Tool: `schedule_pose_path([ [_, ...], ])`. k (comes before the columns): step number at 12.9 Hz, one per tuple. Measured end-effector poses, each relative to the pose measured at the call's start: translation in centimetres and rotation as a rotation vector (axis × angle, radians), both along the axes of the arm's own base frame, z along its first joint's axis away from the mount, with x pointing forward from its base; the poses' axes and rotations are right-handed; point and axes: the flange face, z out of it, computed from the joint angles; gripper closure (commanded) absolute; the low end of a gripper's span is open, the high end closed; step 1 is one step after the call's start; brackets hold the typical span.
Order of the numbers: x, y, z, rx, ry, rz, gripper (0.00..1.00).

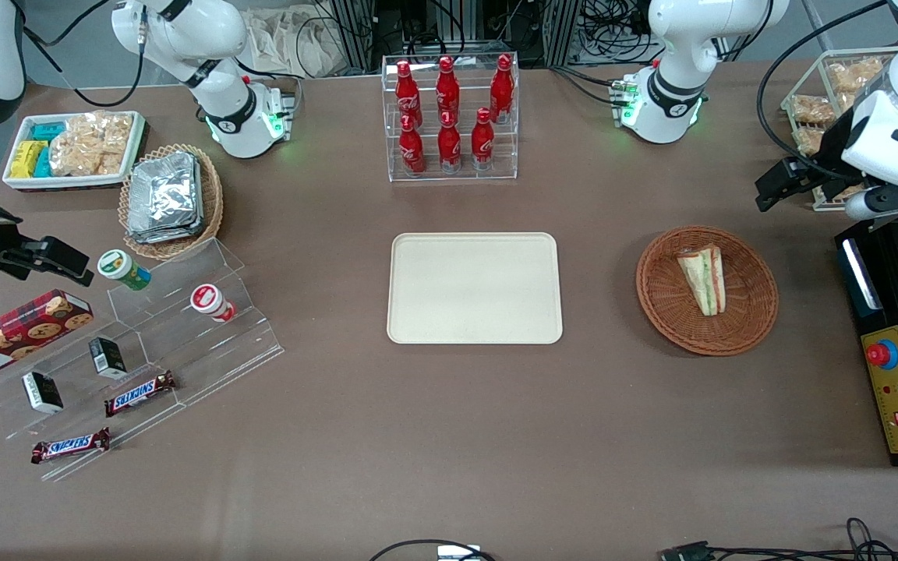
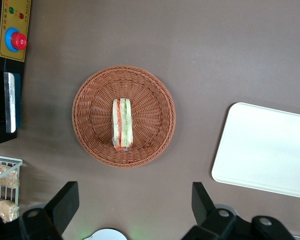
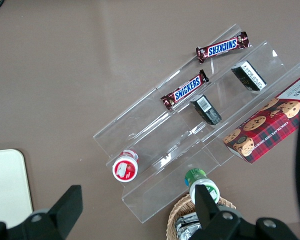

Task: Place sandwich from basket to tray
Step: 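Move the left gripper over the wicker basket toward the sandwich, then lower the left gripper and close it on the wrapped sandwich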

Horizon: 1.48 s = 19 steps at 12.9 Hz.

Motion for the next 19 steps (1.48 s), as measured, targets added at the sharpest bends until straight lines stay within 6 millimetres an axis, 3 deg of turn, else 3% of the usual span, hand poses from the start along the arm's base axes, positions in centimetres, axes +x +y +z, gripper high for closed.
schedule_pose_path([
  [7,-0.4,0.1,-0.3,0.003,0.04,0.015,0.0],
  [9,-0.6,1.4,-1.4,0.003,0.068,0.039,0.0],
  [11,-1.2,4.0,-4.2,-0.002,0.078,0.087,0.0],
  [13,-2.6,5.3,-8.7,-0.005,0.037,0.112,0.0],
  [19,-5.1,5.9,-23.6,0.017,-0.051,0.105,0.0],
])
